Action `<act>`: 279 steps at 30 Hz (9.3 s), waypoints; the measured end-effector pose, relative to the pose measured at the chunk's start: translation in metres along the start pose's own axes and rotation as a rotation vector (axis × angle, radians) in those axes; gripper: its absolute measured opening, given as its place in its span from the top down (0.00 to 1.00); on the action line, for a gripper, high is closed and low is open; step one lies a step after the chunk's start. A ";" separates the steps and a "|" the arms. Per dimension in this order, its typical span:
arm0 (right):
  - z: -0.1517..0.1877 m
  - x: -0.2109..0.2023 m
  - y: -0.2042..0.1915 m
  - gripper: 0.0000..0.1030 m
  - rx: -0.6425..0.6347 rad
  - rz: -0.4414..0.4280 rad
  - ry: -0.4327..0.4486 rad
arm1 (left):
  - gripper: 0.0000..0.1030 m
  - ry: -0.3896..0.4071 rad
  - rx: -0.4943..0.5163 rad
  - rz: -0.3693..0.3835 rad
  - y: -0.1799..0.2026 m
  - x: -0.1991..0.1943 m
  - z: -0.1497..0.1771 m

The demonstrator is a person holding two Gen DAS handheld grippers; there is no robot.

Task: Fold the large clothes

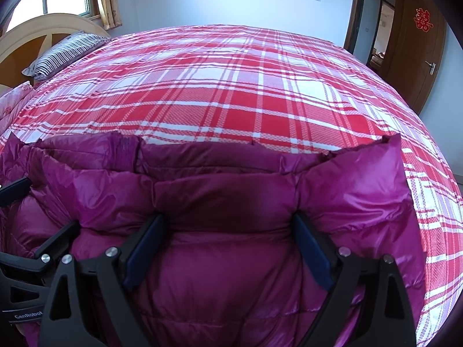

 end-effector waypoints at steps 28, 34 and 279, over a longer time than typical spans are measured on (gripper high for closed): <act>0.000 -0.002 0.000 0.08 -0.004 0.006 0.004 | 0.01 0.075 -0.171 0.070 -0.163 -0.078 0.050; 0.000 -0.004 0.002 0.08 0.007 -0.010 0.015 | 0.03 0.017 -0.442 0.432 -0.180 -0.054 0.076; -0.028 -0.064 -0.103 0.79 0.191 -0.844 0.084 | 0.67 0.249 -0.274 0.441 -0.147 -0.184 0.034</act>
Point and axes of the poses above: each gripper's, at about its wrist camera, not at the fingertips, and x roughly the way its jaws point, y to its right, z to its underside, the point moved 7 cm from there along x, roughly the way its jaws point, and after that the axes turned 4 degrees about -x, right-handed, at the moved point
